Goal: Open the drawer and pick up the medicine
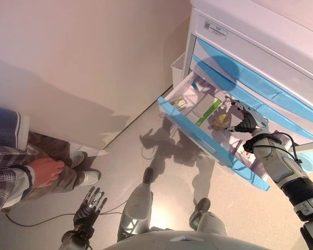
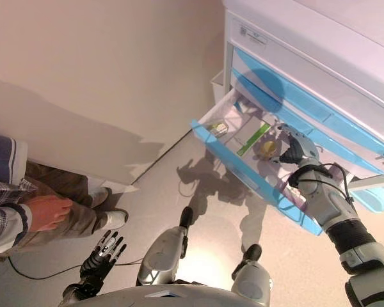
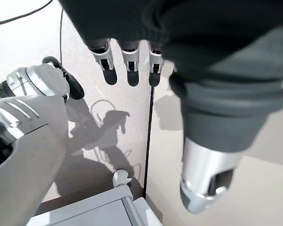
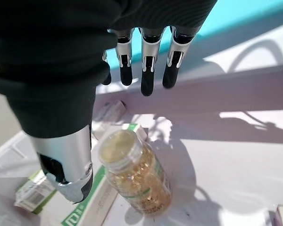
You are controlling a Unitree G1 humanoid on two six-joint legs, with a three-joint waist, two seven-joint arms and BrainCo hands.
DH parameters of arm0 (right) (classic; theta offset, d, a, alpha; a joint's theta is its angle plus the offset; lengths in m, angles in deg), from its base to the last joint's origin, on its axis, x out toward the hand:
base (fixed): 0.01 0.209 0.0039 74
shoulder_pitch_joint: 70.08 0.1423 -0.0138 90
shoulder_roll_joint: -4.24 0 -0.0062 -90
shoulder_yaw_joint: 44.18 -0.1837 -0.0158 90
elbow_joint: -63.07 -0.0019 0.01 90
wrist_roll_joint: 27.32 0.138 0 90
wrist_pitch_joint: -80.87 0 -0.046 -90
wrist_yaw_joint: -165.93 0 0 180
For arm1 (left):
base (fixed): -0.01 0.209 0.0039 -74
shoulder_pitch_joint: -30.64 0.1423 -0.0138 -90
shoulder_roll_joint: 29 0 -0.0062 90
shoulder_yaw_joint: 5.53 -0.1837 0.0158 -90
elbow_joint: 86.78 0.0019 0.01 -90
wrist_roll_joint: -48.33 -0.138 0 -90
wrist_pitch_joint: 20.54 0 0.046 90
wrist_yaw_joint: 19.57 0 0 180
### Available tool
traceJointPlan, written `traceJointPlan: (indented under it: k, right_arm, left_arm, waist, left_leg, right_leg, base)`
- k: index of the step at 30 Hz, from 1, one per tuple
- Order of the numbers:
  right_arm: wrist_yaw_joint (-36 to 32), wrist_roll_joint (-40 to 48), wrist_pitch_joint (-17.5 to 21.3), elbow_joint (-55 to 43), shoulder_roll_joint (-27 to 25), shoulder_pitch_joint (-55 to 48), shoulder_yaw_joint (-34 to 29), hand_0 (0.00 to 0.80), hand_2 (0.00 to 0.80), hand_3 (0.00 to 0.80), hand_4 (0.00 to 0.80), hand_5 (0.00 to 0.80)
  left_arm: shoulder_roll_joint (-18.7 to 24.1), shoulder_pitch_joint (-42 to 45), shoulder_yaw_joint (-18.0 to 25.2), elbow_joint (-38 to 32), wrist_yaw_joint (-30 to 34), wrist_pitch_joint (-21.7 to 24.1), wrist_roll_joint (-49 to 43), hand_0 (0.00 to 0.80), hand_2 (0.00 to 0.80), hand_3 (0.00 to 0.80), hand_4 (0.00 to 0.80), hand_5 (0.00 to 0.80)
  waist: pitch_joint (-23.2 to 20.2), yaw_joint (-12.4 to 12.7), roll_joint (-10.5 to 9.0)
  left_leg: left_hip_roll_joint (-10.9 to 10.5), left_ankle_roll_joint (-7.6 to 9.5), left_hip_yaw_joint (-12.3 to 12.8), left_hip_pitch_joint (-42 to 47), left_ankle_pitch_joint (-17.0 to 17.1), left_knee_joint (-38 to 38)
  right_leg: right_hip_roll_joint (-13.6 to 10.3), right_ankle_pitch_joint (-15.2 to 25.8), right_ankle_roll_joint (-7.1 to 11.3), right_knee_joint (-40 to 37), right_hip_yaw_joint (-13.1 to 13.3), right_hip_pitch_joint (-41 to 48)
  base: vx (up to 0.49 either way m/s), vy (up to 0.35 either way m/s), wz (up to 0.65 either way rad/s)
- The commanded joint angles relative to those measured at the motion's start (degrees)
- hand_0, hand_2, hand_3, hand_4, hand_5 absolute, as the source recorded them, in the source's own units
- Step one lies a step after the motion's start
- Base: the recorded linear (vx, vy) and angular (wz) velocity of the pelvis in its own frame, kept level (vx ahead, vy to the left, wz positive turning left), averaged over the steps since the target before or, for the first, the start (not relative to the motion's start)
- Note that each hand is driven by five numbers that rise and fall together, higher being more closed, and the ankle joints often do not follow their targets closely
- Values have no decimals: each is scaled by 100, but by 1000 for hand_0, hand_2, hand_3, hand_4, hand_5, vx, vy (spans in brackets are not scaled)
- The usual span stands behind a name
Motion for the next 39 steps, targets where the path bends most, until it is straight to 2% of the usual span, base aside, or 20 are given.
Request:
traceJointPlan:
  k: [1, 13, 24, 25, 26, 27, 28, 39]
  right_arm:
    - [118, 128, 63, 113, -130, 532, 210, 0, 0, 0, 0, 0]
    - [-97, 279, 12, 942, -55, 913, 563, 0, 0, 0, 0, 0]
    - [-179, 314, -66, 1123, 29, 960, 660, 0, 0, 0, 0, 0]
    - [-197, 314, -53, 1140, 35, 962, 658, 191, 191, 191, 191, 191]
    - [-203, 300, -53, 1163, 48, 975, 669, 533, 533, 533, 533, 533]
    - [-188, 302, -54, 1185, 54, 989, 683, 684, 684, 684, 684, 684]
    - [-204, 314, -23, 1215, 44, 998, 688, 800, 800, 800, 800, 800]
    - [-173, 310, 31, 1242, -12, 1005, 694, 800, 800, 800, 800, 800]
  left_arm:
    - [403, 59, -294, -264, 17, 83, -2, 0, 0, 0, 0, 0]
    - [411, -33, -372, -303, -47, -20, 8, 0, 0, 0, 0, 0]
    - [400, -23, -363, -290, -9, -57, -4, 0, 0, 0, 0, 0]
    - [399, -29, -369, -278, -2, -52, 4, 0, 0, 0, 0, 0]
    - [399, -42, -380, -260, 10, -47, 8, 0, 0, 0, 0, 0]
    - [399, -52, -384, -242, 25, -41, 8, 0, 0, 0, 0, 0]
    - [396, -51, -383, -237, 40, -39, 15, 0, 0, 0, 0, 0]
    - [403, -68, -416, -255, 42, -18, 16, 0, 0, 0, 0, 0]
  waist:
    - [-41, 122, -70]
    - [48, 231, 14]
    - [112, 288, 69]
    - [117, 287, 70]
    - [123, 287, 74]
    - [126, 289, 76]
    - [128, 291, 77]
    - [166, 285, 87]
  left_leg:
    - [88, 85, -165, -150, -208, 448]
    - [-16, 117, -256, -220, -213, 453]
    - [-70, 138, -290, -175, -212, 379]
    - [-72, 139, -291, -177, -210, 374]
    - [-77, 140, -298, -179, -207, 367]
    - [-79, 142, -301, -181, -206, 361]
    - [-82, 143, -299, -176, -204, 352]
    - [-98, 163, -306, -184, -195, 316]
  right_leg:
    - [-327, 632, 65, 51, 91, -340]
    - [-395, 622, 27, 156, 29, -454]
    - [-410, 624, 17, 161, -12, -457]
    - [-409, 624, 15, 164, -9, -465]
    - [-407, 627, 13, 161, -8, -471]
    - [-405, 628, 13, 158, -10, -474]
    - [-401, 630, 9, 148, -13, -469]
    - [-392, 646, 7, 155, -26, -514]
  base:
    - [0, 0, 0]
    - [-6, 5, 3]
    - [0, 3, 1]
    - [0, 0, 0]
    - [0, 0, 0]
    - [0, 0, 0]
    - [0, 0, 0]
    - [-1, 0, 0]
